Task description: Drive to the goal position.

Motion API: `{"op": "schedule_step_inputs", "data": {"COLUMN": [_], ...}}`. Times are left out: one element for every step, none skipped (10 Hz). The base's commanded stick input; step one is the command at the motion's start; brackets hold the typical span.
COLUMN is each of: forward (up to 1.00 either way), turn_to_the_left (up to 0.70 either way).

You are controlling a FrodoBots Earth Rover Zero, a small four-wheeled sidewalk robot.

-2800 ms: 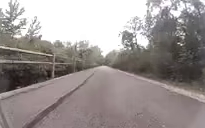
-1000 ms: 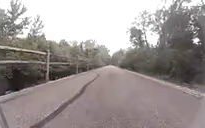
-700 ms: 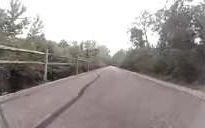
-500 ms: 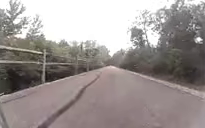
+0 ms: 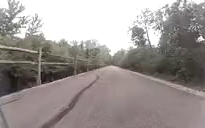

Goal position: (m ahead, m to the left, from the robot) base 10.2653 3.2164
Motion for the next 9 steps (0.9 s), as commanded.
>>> {"op": "schedule_step_inputs", "data": {"forward": [0.7,0.7,0.7,0.7,0.7,0.7,0.7,0.7,0.7], "turn_to_the_left": [-0.24,-0.16,-0.08,-0.01,0.0,0.0,0.0,0.0,0.0]}}
